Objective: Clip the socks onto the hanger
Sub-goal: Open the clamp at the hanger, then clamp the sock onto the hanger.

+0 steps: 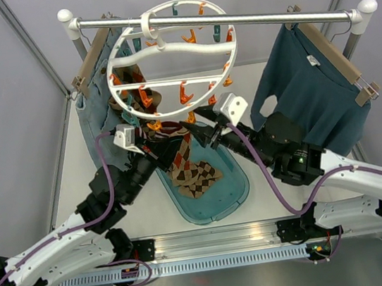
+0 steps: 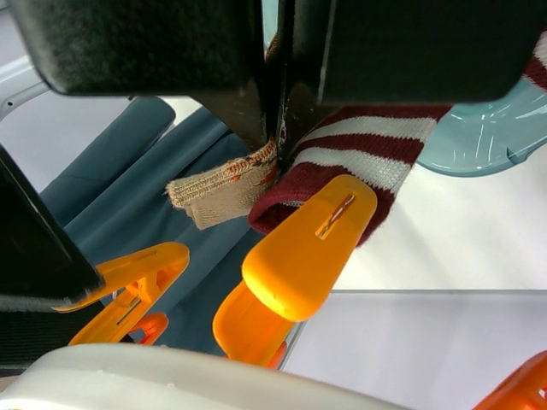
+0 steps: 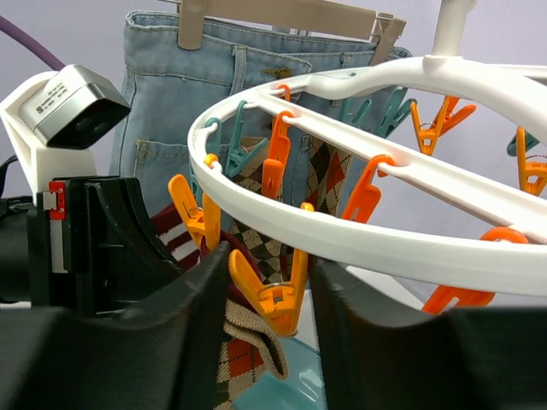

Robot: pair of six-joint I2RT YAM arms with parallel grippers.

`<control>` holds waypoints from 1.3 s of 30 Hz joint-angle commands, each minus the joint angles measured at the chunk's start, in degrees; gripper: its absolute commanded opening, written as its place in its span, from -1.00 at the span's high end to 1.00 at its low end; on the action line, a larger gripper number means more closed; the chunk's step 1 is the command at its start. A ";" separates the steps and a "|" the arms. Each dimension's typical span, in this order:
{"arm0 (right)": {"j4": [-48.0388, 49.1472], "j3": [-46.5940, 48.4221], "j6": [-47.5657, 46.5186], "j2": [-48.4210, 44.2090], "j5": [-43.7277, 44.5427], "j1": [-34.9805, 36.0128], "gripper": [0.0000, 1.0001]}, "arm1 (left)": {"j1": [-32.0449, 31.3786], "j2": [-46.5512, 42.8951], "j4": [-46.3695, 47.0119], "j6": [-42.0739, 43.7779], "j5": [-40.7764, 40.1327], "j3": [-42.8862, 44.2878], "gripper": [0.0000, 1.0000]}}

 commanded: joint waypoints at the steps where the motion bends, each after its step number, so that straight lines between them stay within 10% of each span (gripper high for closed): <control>1: 1.51 3.49 -0.48 0.82 -0.25 0.23 0.13 | -0.21 0.08 0.72 -0.66 -0.90 2.61 0.95; 12: -1.04 4.73 2.68 1.09 0.45 0.23 0.99 | -0.12 -1.41 3.79 0.22 0.33 0.43 0.95; 39: 0.01 4.73 4.88 0.47 -0.16 0.06 0.99 | -0.12 -2.65 16.18 2.33 9.38 -4.50 0.95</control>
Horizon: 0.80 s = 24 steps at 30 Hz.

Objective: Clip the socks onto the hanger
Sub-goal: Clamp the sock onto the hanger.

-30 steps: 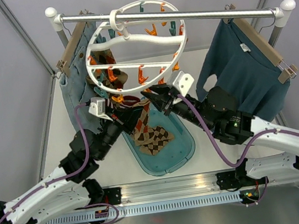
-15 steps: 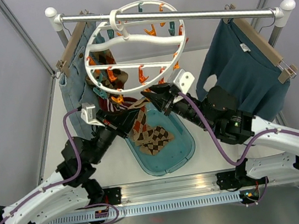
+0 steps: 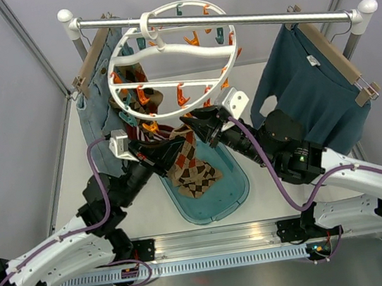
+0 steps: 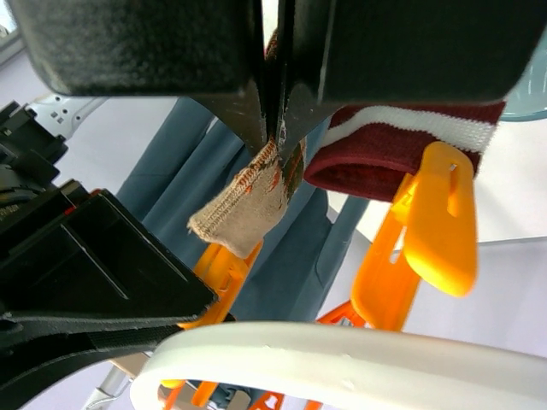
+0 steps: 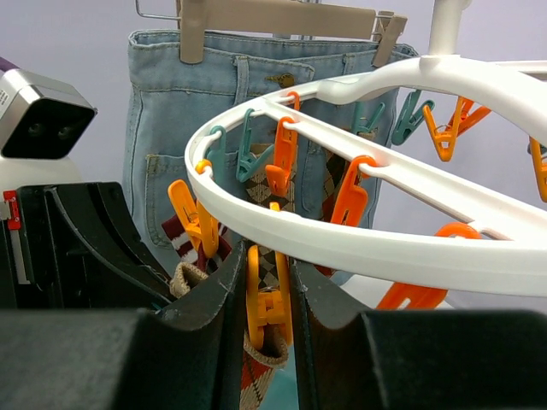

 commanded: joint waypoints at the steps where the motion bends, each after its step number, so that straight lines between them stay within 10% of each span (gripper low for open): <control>1: 1.41 2.37 1.45 -0.44 -0.66 0.23 0.99 | -0.21 -0.29 5.39 1.19 2.50 -0.85 0.95; 10: 0.97 2.01 2.50 -0.36 -0.58 0.23 0.92 | -0.12 -0.99 8.03 0.49 1.72 -2.26 0.95; 24: -13.27 -0.07 17.52 -6.32 6.42 0.23 -0.96 | -0.12 -2.92 1.20 0.84 -8.64 -0.07 0.95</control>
